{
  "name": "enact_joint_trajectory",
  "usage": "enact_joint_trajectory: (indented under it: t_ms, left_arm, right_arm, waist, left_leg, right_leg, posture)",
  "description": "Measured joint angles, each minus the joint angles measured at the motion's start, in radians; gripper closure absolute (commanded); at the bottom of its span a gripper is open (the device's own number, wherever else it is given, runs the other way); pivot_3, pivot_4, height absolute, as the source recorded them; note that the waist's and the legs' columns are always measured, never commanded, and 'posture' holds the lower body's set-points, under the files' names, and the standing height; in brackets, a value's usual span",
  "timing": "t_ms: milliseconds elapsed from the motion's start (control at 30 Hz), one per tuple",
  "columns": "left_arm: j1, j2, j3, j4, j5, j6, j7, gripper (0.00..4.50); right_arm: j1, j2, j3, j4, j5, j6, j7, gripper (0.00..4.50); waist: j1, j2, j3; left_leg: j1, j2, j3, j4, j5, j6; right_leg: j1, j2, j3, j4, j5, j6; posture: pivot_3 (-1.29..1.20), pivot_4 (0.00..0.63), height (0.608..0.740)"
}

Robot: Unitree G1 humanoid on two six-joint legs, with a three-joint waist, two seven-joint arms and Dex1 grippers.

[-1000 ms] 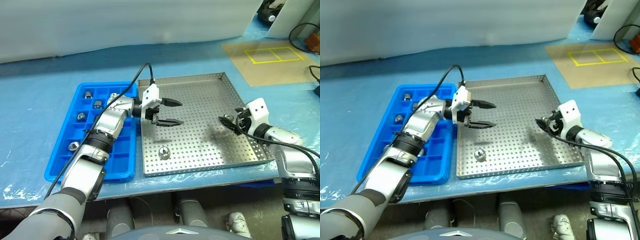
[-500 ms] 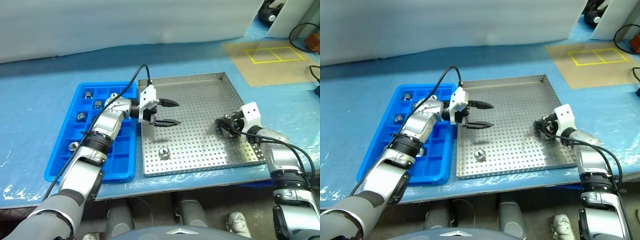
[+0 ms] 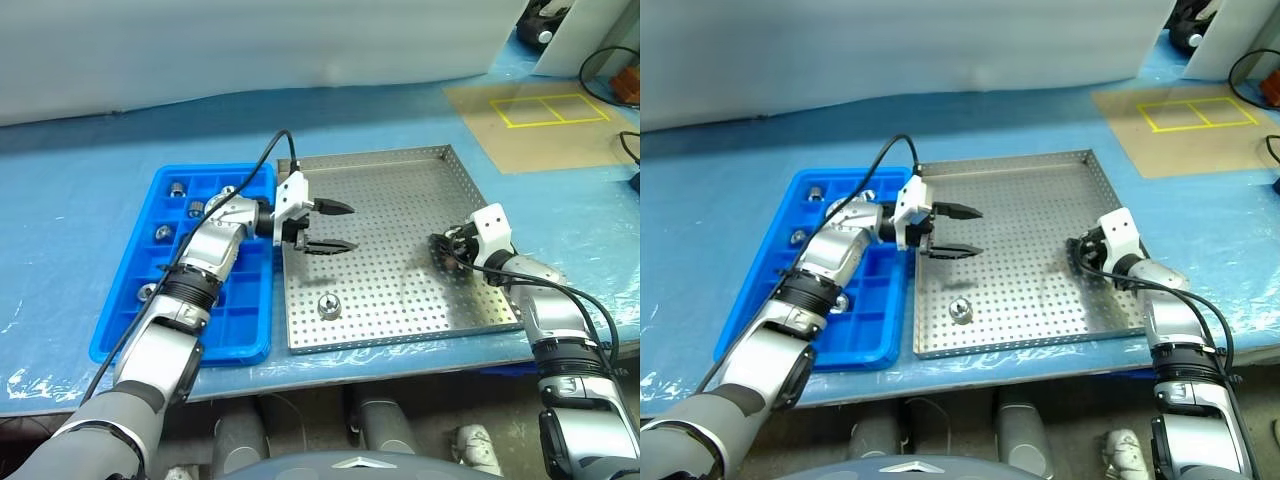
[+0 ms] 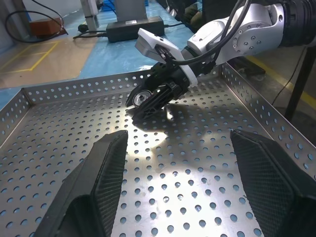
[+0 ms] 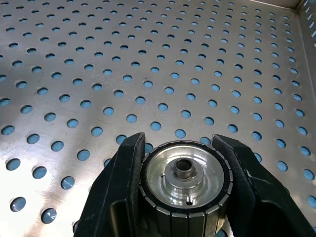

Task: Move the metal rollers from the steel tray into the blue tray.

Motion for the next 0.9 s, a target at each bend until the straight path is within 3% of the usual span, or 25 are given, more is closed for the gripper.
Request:
enact_joint_trajectory:
  t_ms: [200, 467, 700, 900]
  left_arm:
    - [0.071, 0.116, 0.013, -0.139, -0.019, 0.068, -0.023, 0.99]
    - [0.260, 0.348, 0.127, -0.394, -0.075, 0.207, -0.007, 0.99]
    - [0.459, 0.469, 0.301, -0.602, -0.119, 0.316, 0.123, 0.99]
    - [0.646, 0.517, 0.422, -0.767, -0.163, 0.394, 0.205, 0.99]
  right_arm:
    - [-0.056, 0.024, 0.060, -0.051, -0.009, 0.028, 0.024, 2.77]
    - [-0.242, 0.133, 0.220, -0.177, 0.035, 0.078, 0.208, 2.77]
    - [-0.407, 0.290, 0.357, -0.024, 0.032, 0.017, 0.374, 2.77]
    - [-0.450, 0.371, 0.427, 0.088, 0.026, -0.057, 0.484, 2.77]
  waist:
    - [-0.010, 0.001, 0.000]
    - [0.008, 0.001, 0.001]
    - [0.061, 0.001, 0.001]
    - [0.112, 0.001, 0.002]
  left_leg:
    - [0.001, 0.001, 0.001, -0.002, 0.001, -0.002]
    - [0.001, 0.003, 0.000, -0.010, 0.003, -0.005]
    - [0.000, 0.004, 0.000, -0.011, 0.004, -0.007]
    - [0.000, 0.004, -0.001, -0.013, 0.004, -0.007]
  right_leg:
    - [-0.002, 0.000, 0.000, 0.001, 0.000, 0.000]
    - [-0.005, 0.000, -0.003, 0.001, -0.001, -0.002]
    - [-0.006, 0.000, -0.005, 0.001, -0.001, -0.003]
    - [-0.006, -0.001, -0.007, 0.000, -0.002, -0.004]
  posture:
    - [-0.35, 0.150, 0.740]
    - [-0.15, 0.150, 0.740]
    - [0.07, 0.150, 0.740]
    - [0.17, 0.150, 0.740]
